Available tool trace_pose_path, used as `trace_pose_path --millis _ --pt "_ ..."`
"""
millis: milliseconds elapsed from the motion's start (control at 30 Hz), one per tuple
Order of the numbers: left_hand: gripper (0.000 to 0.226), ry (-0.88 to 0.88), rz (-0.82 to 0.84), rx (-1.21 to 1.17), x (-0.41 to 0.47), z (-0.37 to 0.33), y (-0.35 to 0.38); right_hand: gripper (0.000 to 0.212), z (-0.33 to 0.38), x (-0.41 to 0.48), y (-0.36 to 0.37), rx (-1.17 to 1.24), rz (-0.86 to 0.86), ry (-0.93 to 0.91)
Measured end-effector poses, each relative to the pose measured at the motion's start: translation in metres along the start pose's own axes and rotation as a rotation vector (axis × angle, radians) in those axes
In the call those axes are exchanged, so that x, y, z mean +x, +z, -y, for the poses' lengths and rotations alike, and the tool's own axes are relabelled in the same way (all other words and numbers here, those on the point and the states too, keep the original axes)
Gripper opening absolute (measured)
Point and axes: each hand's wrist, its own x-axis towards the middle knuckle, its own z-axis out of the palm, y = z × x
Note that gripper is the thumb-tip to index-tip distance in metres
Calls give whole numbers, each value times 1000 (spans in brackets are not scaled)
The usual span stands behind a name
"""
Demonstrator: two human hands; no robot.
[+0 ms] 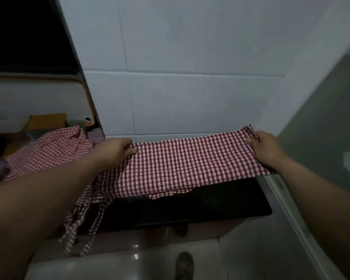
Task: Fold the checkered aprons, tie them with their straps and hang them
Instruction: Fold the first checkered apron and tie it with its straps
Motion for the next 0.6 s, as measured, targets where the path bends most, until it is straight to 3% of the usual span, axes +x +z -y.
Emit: trace_pose_path --millis 233,333,400,500,600 --pt "35 -51 131 110 85 -19 82 34 -80 69 85 -93 148 44" --pt "49 -88 -8 186 110 -36 132 31 -102 89 123 -144 151 127" --pt "48 -11 -39 213 111 -65 167 33 -109 91 148 -271 155 181" --pt "49 172 126 163 94 -113 224 44 -100 75 191 -356 225 20" --pt "64 93 225 94 85 -141 266 45 -86 55 238 -281 338 -231"
